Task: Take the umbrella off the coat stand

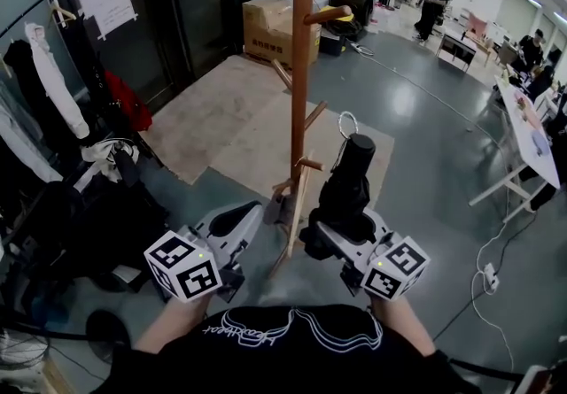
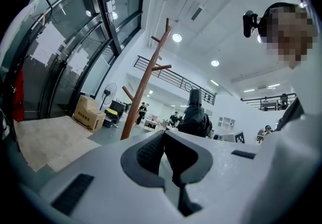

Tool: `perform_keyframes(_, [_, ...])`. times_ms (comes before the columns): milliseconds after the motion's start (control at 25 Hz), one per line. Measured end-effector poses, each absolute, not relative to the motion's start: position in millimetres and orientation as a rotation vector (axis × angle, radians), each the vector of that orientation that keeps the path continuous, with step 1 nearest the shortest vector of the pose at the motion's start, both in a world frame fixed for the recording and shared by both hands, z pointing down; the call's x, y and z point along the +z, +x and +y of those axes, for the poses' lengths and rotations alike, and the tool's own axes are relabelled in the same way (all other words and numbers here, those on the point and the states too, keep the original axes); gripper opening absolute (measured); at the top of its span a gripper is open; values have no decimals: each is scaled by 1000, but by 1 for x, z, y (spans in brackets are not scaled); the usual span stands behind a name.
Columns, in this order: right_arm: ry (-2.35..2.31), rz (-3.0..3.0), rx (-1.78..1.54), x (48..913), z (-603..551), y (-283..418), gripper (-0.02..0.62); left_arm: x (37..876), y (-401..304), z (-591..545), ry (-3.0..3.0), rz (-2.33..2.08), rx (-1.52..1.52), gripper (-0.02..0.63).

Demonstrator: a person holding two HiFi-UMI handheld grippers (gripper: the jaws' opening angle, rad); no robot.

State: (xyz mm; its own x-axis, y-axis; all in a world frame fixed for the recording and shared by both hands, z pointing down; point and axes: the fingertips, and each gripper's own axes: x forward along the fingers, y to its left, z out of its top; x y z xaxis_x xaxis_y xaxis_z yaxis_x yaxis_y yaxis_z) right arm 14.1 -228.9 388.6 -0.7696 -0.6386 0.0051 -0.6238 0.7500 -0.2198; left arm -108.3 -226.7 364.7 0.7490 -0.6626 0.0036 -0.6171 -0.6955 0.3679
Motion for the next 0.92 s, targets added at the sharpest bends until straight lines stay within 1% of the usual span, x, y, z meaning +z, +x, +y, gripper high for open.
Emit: perform_keyframes(920, [-947,2949,-293,368,-252,29,252,346,-88,-245,2583,-1044,-216,6])
